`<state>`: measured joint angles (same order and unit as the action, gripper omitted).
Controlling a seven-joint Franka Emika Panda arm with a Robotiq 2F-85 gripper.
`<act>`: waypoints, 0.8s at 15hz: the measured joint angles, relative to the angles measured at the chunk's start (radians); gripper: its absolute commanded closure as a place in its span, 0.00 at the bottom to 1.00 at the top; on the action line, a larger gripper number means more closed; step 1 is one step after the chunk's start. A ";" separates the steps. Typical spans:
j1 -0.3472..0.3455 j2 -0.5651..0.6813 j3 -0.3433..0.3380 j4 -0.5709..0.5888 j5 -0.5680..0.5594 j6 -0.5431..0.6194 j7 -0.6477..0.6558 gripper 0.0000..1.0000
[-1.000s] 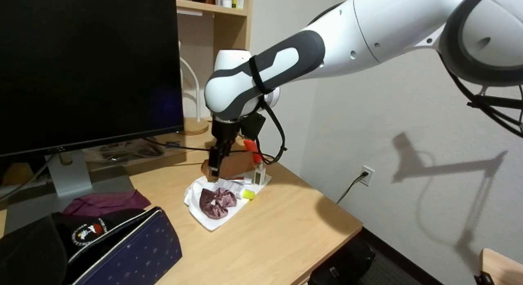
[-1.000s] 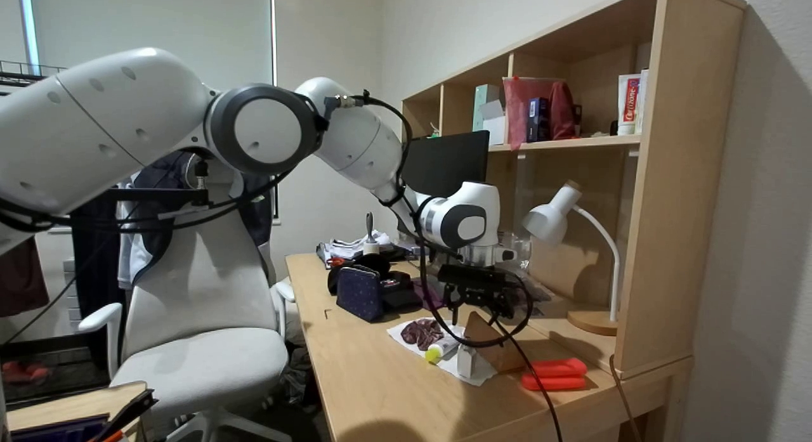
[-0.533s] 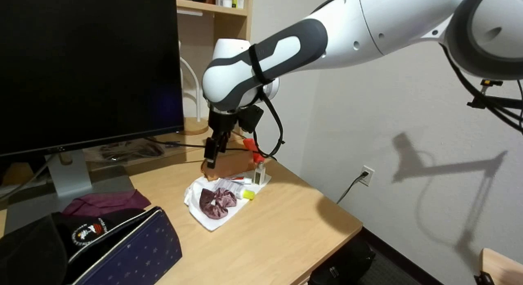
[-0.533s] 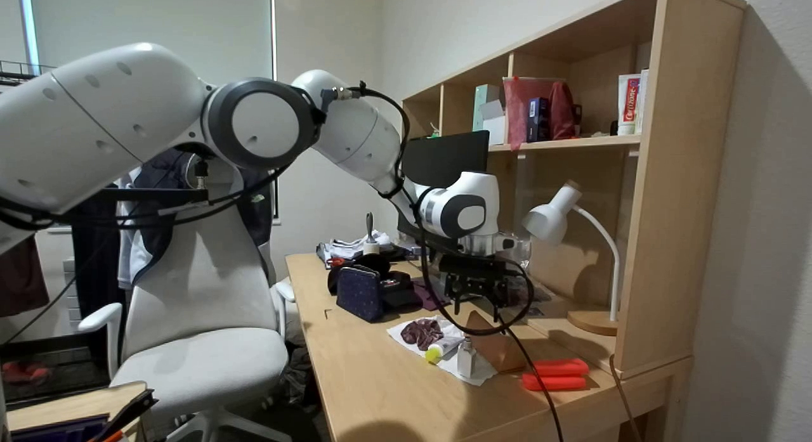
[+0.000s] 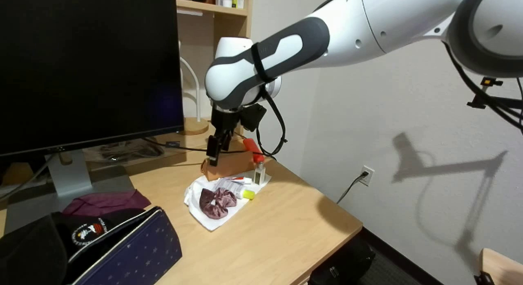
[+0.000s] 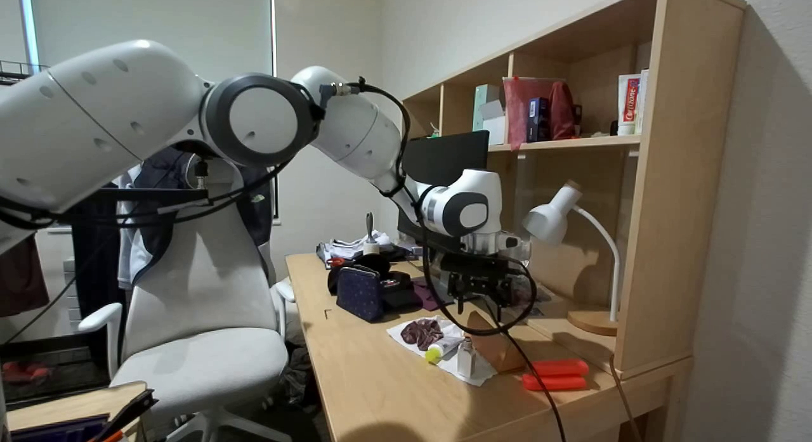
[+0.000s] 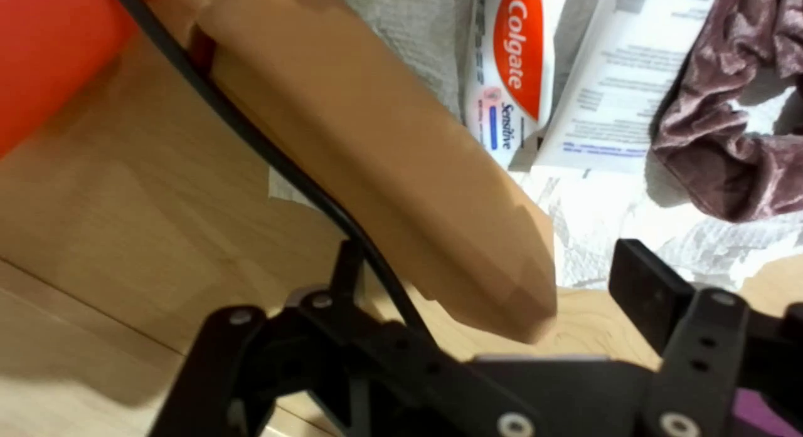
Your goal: Put the case on the cloth directly on the table
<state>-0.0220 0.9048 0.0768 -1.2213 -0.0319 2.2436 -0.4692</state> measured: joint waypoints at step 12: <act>-0.023 0.027 -0.017 0.003 0.000 -0.001 0.055 0.00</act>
<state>-0.0451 0.9323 0.0598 -1.2184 -0.0315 2.2429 -0.4143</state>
